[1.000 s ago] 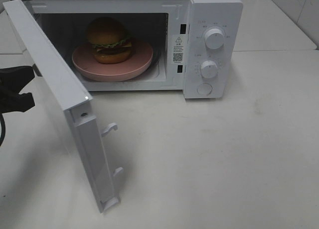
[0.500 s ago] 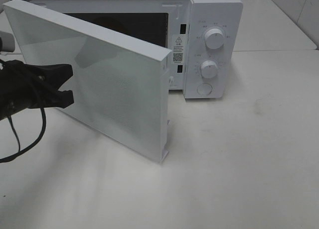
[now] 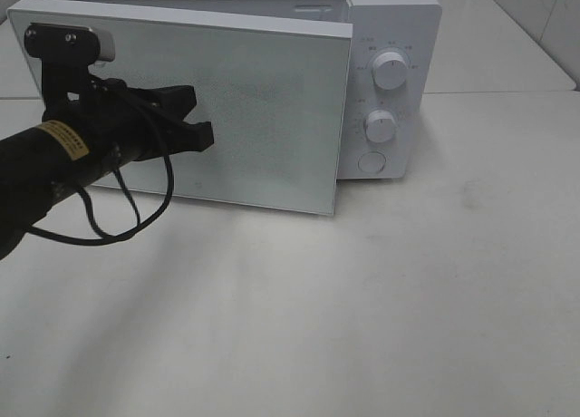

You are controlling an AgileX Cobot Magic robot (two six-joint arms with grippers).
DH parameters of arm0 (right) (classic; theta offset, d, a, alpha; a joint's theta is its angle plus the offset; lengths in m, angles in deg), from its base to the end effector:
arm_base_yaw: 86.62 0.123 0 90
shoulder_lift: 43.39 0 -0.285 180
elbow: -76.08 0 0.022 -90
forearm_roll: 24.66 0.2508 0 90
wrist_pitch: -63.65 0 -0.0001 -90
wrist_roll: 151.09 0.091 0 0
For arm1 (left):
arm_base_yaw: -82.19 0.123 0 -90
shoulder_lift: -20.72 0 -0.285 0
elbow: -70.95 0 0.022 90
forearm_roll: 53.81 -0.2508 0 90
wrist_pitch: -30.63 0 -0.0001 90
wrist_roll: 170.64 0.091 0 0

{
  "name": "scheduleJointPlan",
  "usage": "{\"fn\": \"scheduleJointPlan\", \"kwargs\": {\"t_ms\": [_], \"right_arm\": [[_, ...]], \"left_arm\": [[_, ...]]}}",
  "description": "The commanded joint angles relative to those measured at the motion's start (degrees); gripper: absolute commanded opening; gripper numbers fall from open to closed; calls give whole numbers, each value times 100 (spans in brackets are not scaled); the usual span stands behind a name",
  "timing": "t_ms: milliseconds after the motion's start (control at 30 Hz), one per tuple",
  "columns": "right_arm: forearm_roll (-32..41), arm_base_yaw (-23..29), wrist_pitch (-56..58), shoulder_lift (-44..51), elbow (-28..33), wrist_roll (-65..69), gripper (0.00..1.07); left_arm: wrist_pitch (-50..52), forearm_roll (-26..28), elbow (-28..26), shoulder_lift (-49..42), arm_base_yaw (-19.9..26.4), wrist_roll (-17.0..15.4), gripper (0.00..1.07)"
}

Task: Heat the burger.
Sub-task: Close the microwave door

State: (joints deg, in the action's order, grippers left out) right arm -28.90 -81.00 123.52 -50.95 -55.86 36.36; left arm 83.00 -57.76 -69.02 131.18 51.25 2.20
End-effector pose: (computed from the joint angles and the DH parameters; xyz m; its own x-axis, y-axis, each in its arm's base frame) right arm -0.0054 -0.0064 0.2812 -0.4291 0.0507 -0.9018 -0.0005 0.9984 0.0564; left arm 0.2824 -0.1751 0.1696 -0.1680 0.0044 -0.9858 0.5477 0.8319 -0.0896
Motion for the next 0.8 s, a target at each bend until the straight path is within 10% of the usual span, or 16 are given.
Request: {"fn": "scheduleJointPlan", "kwargs": {"t_ms": [33, 800], "right_arm": [[6, -17, -40, 149, -6, -69, 75], [6, -17, -40, 149, -6, -69, 75]], "left_arm": [[-29, 395, -407, 195, -212, 69, 0], [-768, 1381, -2223, 1197, -390, 487, 0]]}}
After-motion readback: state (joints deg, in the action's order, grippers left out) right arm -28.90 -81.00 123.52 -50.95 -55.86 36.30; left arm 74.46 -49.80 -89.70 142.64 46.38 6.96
